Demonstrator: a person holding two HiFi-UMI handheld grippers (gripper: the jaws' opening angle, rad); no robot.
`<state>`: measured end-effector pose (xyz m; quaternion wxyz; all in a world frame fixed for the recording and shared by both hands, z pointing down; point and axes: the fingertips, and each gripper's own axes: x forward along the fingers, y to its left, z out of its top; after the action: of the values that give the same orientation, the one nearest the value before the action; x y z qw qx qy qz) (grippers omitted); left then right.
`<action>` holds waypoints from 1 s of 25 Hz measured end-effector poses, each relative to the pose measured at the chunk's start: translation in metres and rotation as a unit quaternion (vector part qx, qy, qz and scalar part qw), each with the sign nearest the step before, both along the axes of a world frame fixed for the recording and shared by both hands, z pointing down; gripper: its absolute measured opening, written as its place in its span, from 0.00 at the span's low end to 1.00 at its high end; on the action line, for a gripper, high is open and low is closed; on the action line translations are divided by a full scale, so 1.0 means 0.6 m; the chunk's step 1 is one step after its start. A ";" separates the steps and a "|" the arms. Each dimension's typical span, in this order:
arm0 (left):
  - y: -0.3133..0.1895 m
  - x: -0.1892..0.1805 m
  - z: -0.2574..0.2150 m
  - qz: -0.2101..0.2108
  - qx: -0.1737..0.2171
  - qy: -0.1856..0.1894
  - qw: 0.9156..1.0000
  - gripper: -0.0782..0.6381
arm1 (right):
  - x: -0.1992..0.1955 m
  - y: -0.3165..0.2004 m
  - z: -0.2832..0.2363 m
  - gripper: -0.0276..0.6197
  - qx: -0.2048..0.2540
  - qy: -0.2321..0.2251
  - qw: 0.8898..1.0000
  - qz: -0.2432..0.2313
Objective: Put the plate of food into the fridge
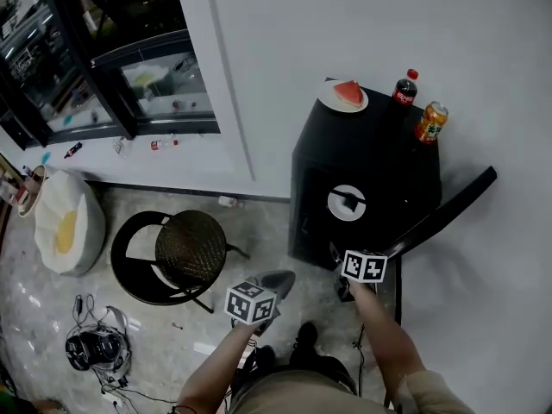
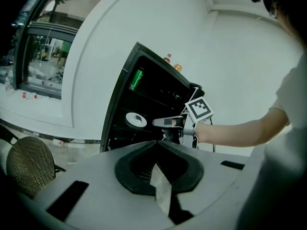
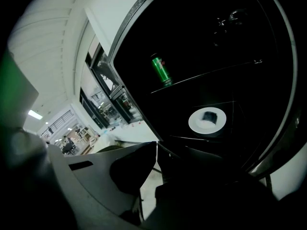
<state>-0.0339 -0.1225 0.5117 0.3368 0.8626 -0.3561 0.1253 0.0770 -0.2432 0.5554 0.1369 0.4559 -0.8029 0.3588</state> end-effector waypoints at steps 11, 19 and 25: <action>0.000 -0.039 -0.041 -0.014 0.033 0.009 0.999 0.13 | -0.025 0.047 -0.035 0.08 0.010 0.012 1.000 0.008; 0.023 -0.052 -0.050 -0.012 0.043 0.017 0.999 0.13 | -0.046 0.106 -0.065 0.08 0.012 -0.009 1.000 0.019; 0.044 -0.068 -0.068 -0.015 0.059 0.025 0.998 0.13 | -0.048 0.152 -0.119 0.08 0.034 -0.037 0.998 0.028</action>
<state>-0.0748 -0.0959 0.4709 0.2961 0.8783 -0.3672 0.0779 0.0481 -0.1521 0.4841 0.0813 0.4689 -0.8059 0.3521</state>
